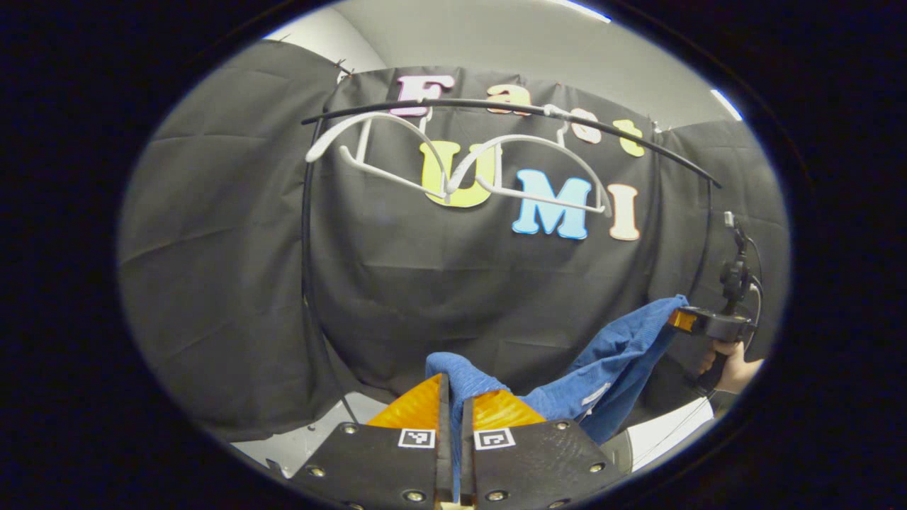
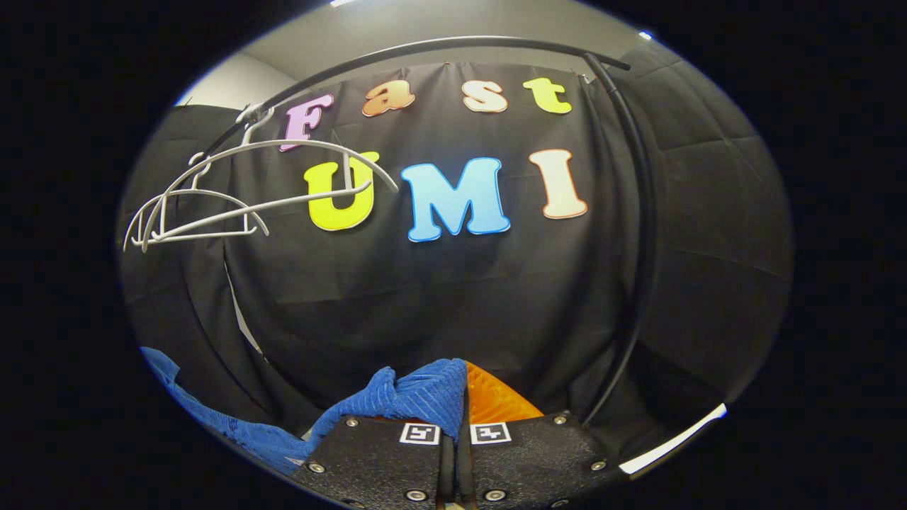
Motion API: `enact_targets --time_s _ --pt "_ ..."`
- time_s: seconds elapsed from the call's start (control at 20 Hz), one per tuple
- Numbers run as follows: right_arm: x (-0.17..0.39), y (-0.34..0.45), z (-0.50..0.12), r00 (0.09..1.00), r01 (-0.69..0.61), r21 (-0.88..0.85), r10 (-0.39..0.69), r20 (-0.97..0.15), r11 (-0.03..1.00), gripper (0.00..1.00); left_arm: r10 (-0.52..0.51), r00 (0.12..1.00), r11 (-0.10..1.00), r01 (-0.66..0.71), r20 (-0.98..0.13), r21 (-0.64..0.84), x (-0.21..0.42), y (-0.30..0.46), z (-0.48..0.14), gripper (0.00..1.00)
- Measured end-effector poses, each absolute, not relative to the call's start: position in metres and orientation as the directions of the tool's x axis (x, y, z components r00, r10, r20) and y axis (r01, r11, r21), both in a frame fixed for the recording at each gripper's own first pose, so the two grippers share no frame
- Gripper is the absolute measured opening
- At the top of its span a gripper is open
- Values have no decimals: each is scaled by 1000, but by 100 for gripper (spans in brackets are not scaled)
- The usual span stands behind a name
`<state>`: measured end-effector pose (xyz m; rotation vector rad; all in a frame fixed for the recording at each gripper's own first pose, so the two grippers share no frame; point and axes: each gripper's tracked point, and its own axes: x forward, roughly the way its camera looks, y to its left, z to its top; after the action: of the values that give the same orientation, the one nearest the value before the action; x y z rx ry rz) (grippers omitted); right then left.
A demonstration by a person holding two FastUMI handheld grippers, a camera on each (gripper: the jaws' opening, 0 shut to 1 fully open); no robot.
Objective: Grasp the clothes on the hanger with both hands and then place them into the laundry hamper below.
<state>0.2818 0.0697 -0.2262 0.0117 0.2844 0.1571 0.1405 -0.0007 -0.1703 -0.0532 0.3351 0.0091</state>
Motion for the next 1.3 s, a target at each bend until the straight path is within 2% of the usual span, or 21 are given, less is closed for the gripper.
enact_targets --time_s 0.25,0.45,0.75,0.95,1.3 --pt "207 50 -232 948 -28 17 32 -317 999 2 -114 934 993 104 -338 -46 121 4 -175 5" --pt "167 54 -254 927 16 -4 -16 -376 1000 2 -189 916 982 181 -354 -56 113 1 -201 5" --pt "119 84 -314 864 -15 -16 4 -503 1000 2 -247 859 967 246 -448 -62 101 -10 -270 5" --pt "104 93 -368 793 -9 5 10 -609 1000 2 -279 806 958 270 -521 -95 108 -16 -320 6" --pt "77 91 -447 694 21 17 -2 -720 1000 2 -300 724 951 281 -621 -132 109 -32 -377 6"
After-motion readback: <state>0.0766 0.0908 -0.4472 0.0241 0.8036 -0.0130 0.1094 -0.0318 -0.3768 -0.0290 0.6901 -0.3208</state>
